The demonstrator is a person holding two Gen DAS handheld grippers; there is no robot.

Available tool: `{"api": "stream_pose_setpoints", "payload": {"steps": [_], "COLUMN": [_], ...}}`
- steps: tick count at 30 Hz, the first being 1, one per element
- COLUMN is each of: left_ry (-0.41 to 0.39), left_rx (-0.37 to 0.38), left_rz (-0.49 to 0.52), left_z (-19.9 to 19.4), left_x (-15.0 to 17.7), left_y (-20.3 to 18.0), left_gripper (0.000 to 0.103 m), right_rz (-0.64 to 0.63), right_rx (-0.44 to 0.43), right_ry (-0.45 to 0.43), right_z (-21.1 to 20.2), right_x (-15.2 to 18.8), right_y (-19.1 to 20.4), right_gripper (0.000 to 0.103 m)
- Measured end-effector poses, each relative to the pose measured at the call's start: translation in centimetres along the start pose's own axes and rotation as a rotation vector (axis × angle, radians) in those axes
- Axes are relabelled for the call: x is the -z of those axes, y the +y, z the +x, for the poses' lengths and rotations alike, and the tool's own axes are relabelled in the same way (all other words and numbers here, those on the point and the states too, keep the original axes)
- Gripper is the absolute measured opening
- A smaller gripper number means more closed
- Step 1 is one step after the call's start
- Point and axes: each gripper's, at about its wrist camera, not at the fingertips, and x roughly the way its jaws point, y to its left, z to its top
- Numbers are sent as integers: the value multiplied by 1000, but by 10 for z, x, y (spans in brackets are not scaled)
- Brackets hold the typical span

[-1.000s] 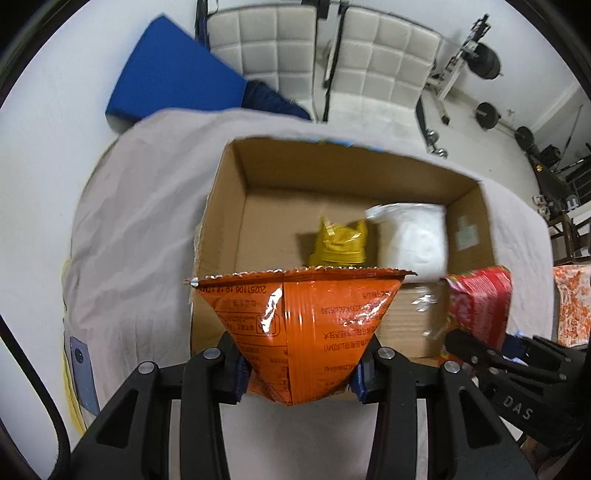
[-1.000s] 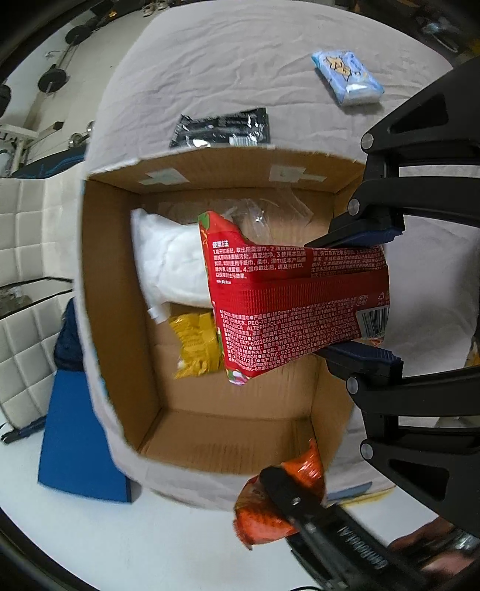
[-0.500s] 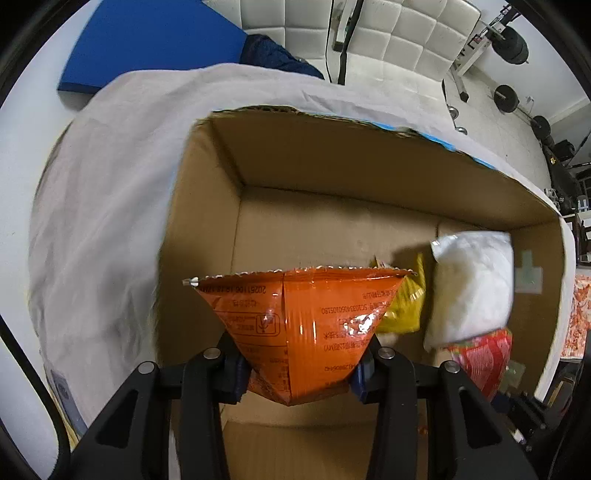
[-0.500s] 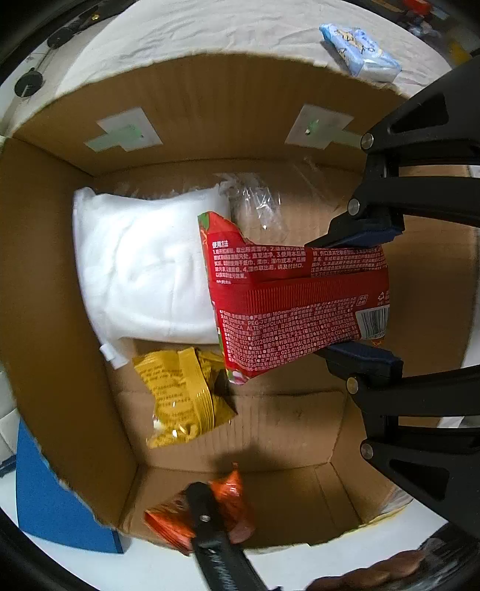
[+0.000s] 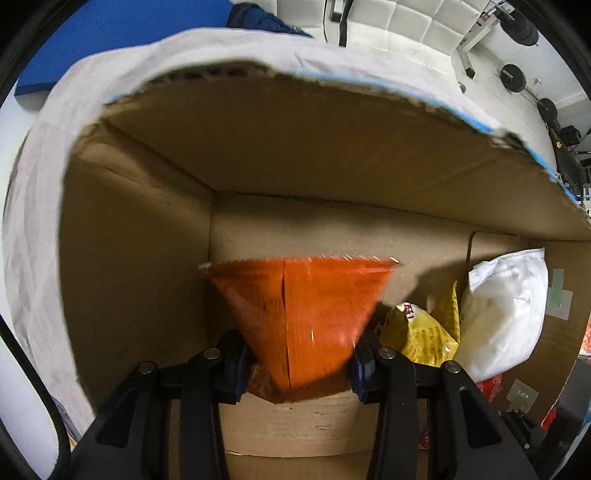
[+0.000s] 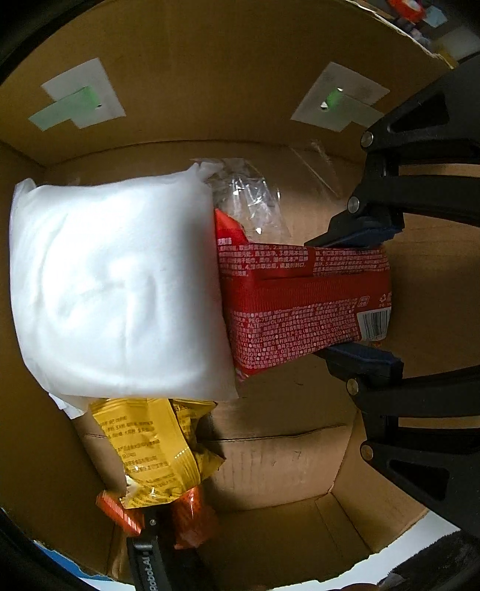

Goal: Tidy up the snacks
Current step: 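Carry both packs into the box and open both tools, then lift both tools out of the box toward the last two packs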

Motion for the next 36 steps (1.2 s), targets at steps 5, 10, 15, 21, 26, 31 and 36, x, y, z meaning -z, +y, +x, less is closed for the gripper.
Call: {"api": "stream_pose_setpoints", "payload": {"steps": [5,10,15,21,26,31,36], "left_ry": [38,20,-29,-103,-168,-251,-305], "left_rx": [8,20,43,43,29,6,-11], "left_rz": [-27,-36,-37,-12,4,-1,-11], "left_z": [3,-9,-32,-63,-87,-112,-133], "left_x": [-5,-8,-14,11,48,88,120], "left_y": [1,0,-6,-9,-7,-9,-11], "left_gripper": [43,50,82,97,101,101,101], "right_rz": [10,-3,-17,-11,-30,-60,-87], "right_rx": [-6,4,3,26,28,30,4], "right_ry": [17,-14,-68,-142,-195,-251,-308], "right_z": [-2,-20,-46,-75,-95,-120,-151], "right_x": [-4,-6,-5,5,28,53,78], "right_y": [-4,5,5,2,-2,9,13], "right_gripper": [49,60,78,88,102,102,102]}}
